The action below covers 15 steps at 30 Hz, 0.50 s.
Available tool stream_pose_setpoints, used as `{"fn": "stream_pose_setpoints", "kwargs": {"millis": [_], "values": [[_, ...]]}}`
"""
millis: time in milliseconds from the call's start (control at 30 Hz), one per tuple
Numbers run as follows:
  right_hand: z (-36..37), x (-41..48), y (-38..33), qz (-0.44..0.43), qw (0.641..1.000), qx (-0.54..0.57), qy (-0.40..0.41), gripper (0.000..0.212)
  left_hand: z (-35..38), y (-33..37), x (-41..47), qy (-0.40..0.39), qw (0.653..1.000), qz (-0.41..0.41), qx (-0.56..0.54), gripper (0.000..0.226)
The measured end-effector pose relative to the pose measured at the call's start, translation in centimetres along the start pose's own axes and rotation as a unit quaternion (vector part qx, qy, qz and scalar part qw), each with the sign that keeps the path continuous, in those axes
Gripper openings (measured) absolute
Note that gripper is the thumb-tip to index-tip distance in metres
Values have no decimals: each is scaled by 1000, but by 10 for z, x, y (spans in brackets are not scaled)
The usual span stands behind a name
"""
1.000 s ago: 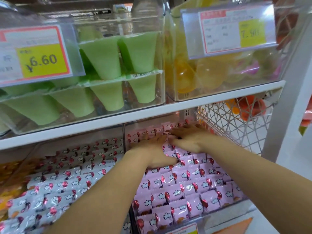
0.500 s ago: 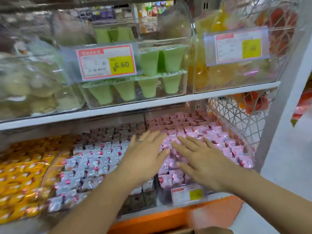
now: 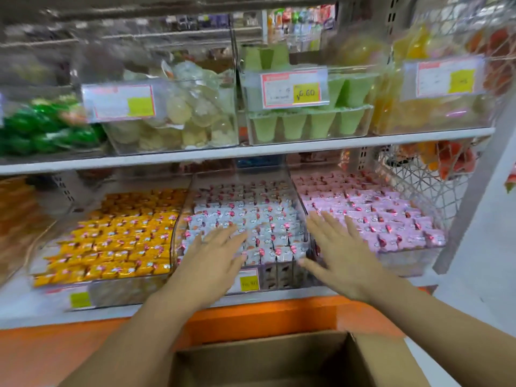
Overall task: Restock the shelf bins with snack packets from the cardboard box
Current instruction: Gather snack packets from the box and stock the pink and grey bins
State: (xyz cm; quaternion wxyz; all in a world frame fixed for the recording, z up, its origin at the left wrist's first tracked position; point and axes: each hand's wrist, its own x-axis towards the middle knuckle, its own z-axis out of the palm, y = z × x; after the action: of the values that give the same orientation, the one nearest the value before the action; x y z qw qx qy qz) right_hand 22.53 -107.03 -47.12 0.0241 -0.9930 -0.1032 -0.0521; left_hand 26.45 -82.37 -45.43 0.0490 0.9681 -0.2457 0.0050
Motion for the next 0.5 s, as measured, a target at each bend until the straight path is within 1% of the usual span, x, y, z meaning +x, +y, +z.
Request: {"fn": "stream_pose_setpoints", "kwargs": {"millis": [33, 67, 100, 133, 200, 300, 400, 500], "values": [[2, -3, -13, -29, 999, -35, 17, 93, 2, -1, -6, 3, 1000, 2, 23, 52], [4, -5, -27, -51, 997, -49, 7, 81, 4, -2, -13, 4, 999, 5, 42, 52], [11, -5, -35, -69, 996, -56, 3, 74, 7, 0, -15, -1, 998, 10, 54, 53], [14, -6, -45, -76, 995, -60, -8, 76, 10, 0, -19, -7, 998, 14, 58, 54], [17, -2, -55, -87, 995, -35, -35, 87, 20, 0, -22, -19, 998, 14, 60, 57], [23, 10, -55, -69, 996, -31, -52, 80, 33, -5, -22, -19, 996, 15, 81, 62], [21, 18, -62, -52, 996, -20, -76, 83, 39, -7, -24, -11, 996, 8, 89, 64], [16, 13, -62, -50, 996, -26, -74, 87, 41, -5, -25, -6, 995, 5, 104, 64]]}}
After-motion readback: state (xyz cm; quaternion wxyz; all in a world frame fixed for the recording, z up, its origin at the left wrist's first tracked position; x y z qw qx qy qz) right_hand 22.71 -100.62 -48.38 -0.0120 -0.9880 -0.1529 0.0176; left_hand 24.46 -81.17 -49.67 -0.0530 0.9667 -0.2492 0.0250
